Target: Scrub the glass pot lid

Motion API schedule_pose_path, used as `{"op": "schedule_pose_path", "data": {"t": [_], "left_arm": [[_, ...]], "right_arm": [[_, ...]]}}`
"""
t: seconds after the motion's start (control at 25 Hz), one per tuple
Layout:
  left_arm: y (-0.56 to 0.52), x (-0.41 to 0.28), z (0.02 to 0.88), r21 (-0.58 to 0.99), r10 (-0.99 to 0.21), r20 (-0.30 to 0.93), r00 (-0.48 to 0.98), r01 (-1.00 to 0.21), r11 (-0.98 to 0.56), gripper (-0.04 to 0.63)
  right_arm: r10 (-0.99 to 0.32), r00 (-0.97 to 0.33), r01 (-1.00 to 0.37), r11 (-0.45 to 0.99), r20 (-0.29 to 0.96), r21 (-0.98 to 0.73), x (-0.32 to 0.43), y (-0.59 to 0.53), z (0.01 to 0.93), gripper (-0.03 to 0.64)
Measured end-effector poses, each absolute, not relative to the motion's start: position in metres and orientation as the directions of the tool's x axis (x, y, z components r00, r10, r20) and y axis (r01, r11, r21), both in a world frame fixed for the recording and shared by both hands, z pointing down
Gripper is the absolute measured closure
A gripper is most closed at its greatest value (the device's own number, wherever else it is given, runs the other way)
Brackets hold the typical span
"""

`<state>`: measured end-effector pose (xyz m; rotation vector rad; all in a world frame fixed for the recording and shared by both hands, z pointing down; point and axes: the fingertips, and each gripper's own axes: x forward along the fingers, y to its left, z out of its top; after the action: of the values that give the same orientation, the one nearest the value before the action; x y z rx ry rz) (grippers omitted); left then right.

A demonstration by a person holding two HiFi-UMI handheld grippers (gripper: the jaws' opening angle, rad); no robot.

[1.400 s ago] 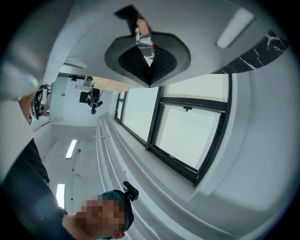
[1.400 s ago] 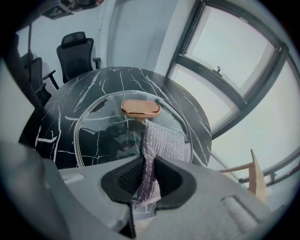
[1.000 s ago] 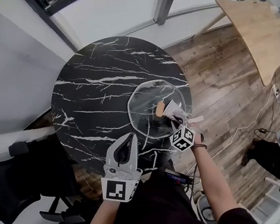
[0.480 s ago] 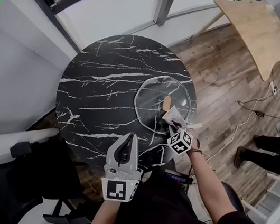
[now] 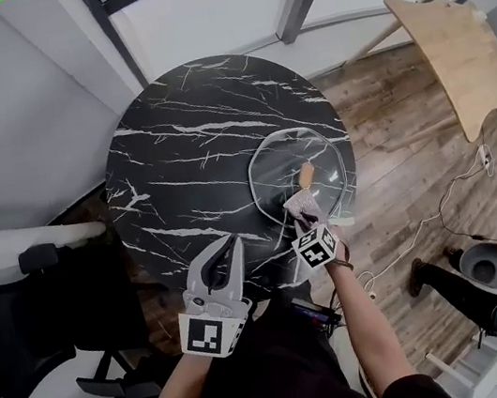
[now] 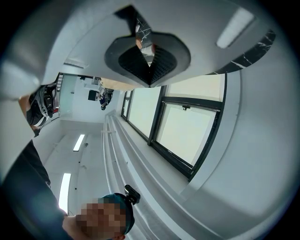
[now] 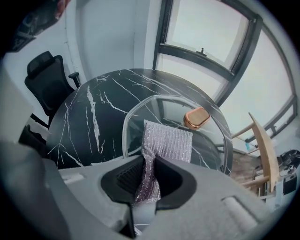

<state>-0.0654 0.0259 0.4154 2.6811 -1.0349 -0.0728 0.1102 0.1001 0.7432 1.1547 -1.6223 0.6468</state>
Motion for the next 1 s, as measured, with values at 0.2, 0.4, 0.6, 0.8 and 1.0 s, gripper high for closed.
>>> {"op": "schedule_pose_path", "data": {"t": [0.2, 0.4, 0.6, 0.8, 1.0], "left_arm": [[0.028, -0.076, 0.42, 0.261, -0.659, 0.064, 0.75, -0.65, -0.714, 0.593], [0.031, -0.079, 0.426, 0.268, -0.656, 0.084, 0.75, -0.651, -0.71, 0.593], [0.028, -0.078, 0.42, 0.267, -0.674, 0.048, 0.737, -0.66, -0.702, 0.592], [0.026, -0.077, 0.423, 0.264, -0.687, 0.065, 0.724, -0.676, -0.688, 0.593], [0.026, -0.074, 0.425, 0.271, -0.698, 0.079, 0.711, -0.689, -0.672, 0.592]], "right_arm": [[-0.369, -0.077, -0.912, 0.403, 0.926, 0.084, 0.09, 0.097, 0.744, 0.546], [-0.357, -0.128, -0.91, 0.414, 0.925, 0.034, 0.068, 0.094, 0.746, 0.546], [-0.35, -0.166, -0.917, 0.398, 0.922, -0.014, 0.059, 0.094, 0.748, 0.546], [-0.328, -0.212, -0.905, 0.421, 0.921, -0.059, 0.047, 0.093, 0.749, 0.548], [-0.313, -0.233, -0.875, 0.482, 0.921, -0.058, 0.033, 0.09, 0.752, 0.548]]}}
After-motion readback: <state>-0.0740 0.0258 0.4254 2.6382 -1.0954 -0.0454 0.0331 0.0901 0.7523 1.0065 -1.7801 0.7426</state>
